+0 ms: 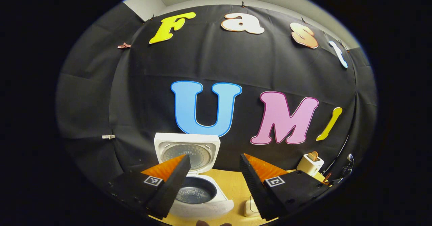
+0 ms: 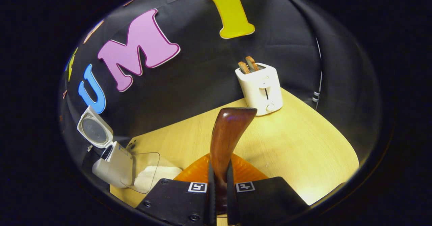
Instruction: Close the left gripper, press the button to open the rice cooker; take a wooden spoon from the chopstick holder with the right hand, scoop a spoonful of rice and pour it into the rice cooker, then put the wooden spoon back into the chopstick holder.
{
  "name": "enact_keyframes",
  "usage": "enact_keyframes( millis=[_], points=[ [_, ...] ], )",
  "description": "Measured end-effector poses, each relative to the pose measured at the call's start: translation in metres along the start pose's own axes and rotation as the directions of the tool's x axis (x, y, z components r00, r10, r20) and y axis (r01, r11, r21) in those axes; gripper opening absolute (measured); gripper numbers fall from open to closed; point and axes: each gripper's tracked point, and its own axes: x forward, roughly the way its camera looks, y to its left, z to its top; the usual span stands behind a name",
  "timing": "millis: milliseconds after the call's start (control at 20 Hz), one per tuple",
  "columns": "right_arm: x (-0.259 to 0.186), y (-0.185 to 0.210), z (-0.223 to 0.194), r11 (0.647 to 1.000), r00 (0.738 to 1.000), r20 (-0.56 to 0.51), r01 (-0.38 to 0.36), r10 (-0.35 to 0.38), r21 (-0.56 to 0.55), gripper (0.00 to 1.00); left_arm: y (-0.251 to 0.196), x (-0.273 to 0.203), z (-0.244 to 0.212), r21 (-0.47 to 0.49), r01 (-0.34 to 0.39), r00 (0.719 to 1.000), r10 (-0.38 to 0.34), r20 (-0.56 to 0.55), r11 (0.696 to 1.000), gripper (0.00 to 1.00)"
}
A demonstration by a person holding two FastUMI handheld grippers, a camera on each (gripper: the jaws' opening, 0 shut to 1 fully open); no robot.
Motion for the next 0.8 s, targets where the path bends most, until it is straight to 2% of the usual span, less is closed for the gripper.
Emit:
enact_keyframes(
  millis=[200,300,450,600,800],
  points=[
    [0.007,-0.002,-0.007,1.000,0.999,-0.032,-0.010,0.010,0.016,0.21,0.003,-0.003,0.003,0.002,-0.022,1.000,0.022,0.003,1.000,0.94],
    [0.005,-0.009,-0.002,0.999,1.000,-0.020,0.006,-0.005,0.042,0.33,0.002,-0.003,0.005,0.008,-0.021,1.000,0.021,0.010,1.000,0.95],
    [-0.005,-0.018,0.003,0.998,1.000,-0.011,0.024,-0.024,0.059,0.82,0.000,0.002,0.006,0.008,-0.016,1.000,0.016,0.018,1.000,0.94],
    [-0.022,-0.032,0.011,0.994,0.998,0.015,0.064,-0.065,0.084,0.87,-0.002,0.010,0.011,0.010,-0.005,0.999,0.005,0.034,1.000,0.94],
    [-0.055,-0.039,0.025,0.992,0.993,0.069,0.086,-0.093,0.098,0.87,-0.004,0.028,0.019,0.009,0.025,0.998,-0.025,0.053,1.000,0.95]
  ],
)
